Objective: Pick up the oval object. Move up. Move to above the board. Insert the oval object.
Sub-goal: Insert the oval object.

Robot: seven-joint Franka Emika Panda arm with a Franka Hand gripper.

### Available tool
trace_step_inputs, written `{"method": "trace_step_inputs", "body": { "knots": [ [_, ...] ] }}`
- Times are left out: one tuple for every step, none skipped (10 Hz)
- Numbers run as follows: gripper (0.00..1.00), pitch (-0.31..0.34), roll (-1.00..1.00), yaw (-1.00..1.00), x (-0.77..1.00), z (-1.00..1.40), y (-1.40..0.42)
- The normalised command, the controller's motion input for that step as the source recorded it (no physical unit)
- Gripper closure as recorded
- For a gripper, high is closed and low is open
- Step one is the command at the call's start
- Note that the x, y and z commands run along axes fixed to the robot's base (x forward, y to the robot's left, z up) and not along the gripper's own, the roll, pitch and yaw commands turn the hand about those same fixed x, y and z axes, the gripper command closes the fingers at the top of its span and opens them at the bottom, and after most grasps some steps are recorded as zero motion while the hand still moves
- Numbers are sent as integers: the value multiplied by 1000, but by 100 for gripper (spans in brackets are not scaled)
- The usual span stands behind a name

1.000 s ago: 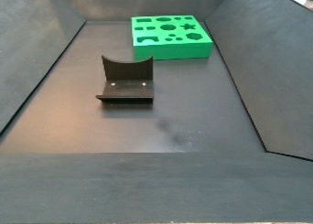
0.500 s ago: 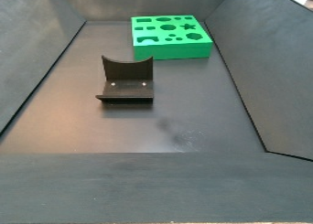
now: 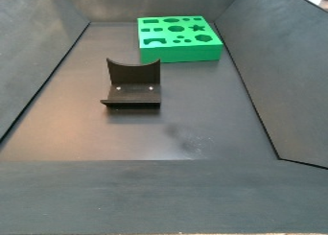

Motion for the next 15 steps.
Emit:
{"method": "trace_step_inputs", "body": {
  "knots": [
    [100,0,189,151,120,-426,-269],
    [100,0,186,134,131,-434,-269],
    [100,0,190,129,140,-403,-251],
    [100,10,211,71,220,-283,-203],
    [100,53,164,0,269,-200,-171],
    [100,74,149,-80,303,-163,-183],
    [100,87,140,-140,326,-166,-200],
    [100,90,161,-129,283,-166,-191],
    [100,110,199,-60,177,-143,-209],
    [100,107,211,0,160,-163,-257],
    [100,123,231,0,220,-160,-263],
    [100,114,214,0,240,-191,-251],
    [100,126,203,-54,237,-183,-209],
    [100,127,189,-83,223,-163,-151],
    [100,63,87,-29,117,-91,-57]
  ]
}}
